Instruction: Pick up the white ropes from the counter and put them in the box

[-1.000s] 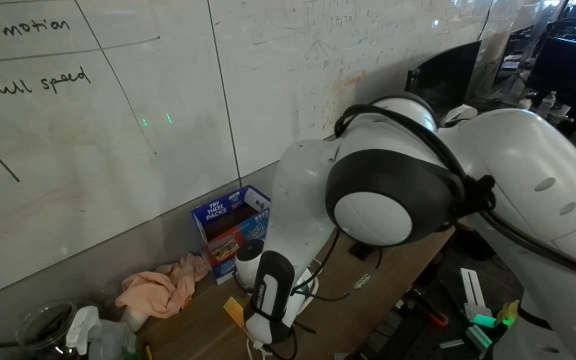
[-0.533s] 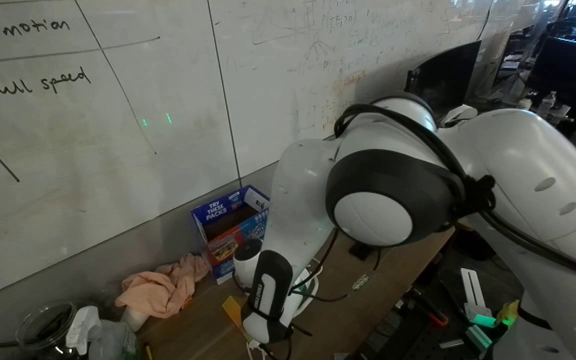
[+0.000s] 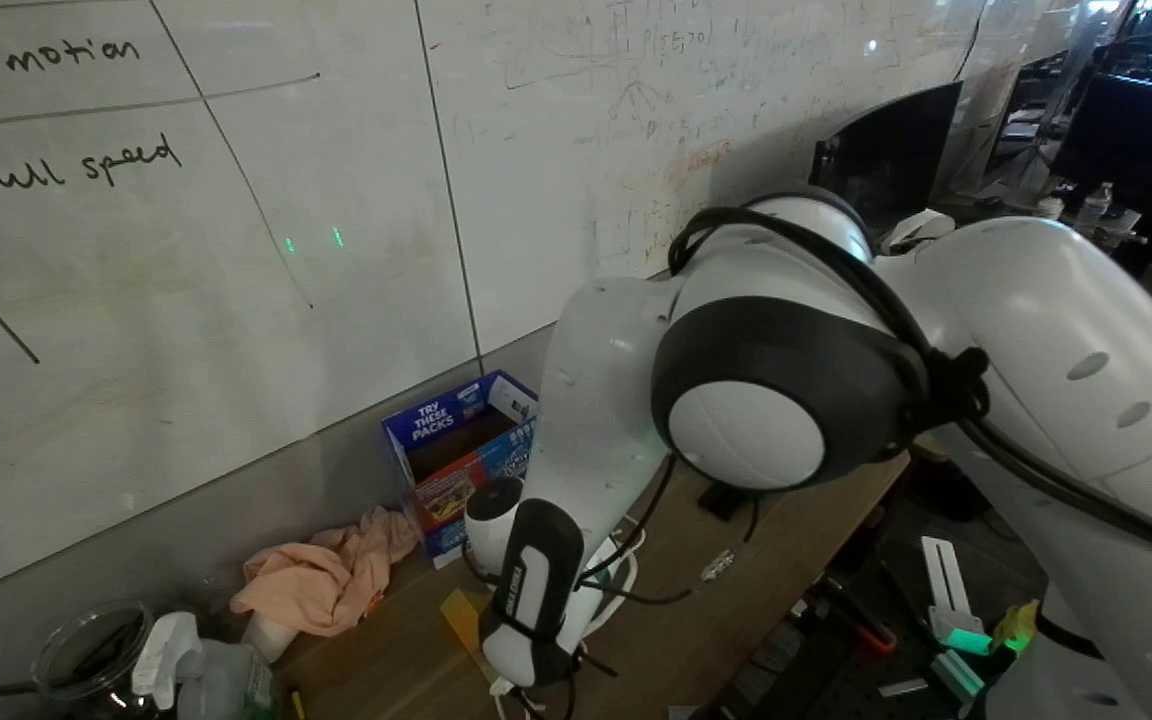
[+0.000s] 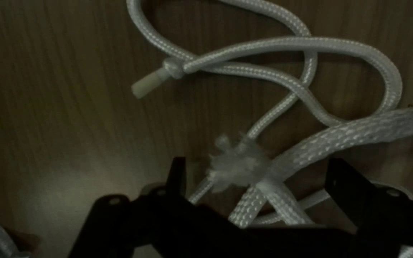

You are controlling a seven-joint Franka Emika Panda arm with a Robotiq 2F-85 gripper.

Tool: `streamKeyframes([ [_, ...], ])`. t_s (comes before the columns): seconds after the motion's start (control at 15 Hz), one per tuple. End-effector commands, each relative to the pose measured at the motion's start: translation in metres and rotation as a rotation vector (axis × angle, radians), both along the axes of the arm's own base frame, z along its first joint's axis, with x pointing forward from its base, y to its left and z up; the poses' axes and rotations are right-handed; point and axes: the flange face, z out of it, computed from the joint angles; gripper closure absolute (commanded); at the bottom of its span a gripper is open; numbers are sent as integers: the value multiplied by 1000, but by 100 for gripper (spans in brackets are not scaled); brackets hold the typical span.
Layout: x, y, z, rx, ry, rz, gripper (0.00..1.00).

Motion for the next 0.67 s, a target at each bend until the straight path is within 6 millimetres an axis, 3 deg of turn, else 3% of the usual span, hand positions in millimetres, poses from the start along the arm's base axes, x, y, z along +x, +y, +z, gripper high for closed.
streamKeyframes([
  [0.0, 6, -2, -2, 41, -30, -34, 0],
  [0.4, 5, -9, -8, 44, -50, -40, 0],
  [0.47, 5, -10, -10, 35, -51, -37, 25],
  [0.6, 6, -9, -9, 33, -64, -25, 34],
])
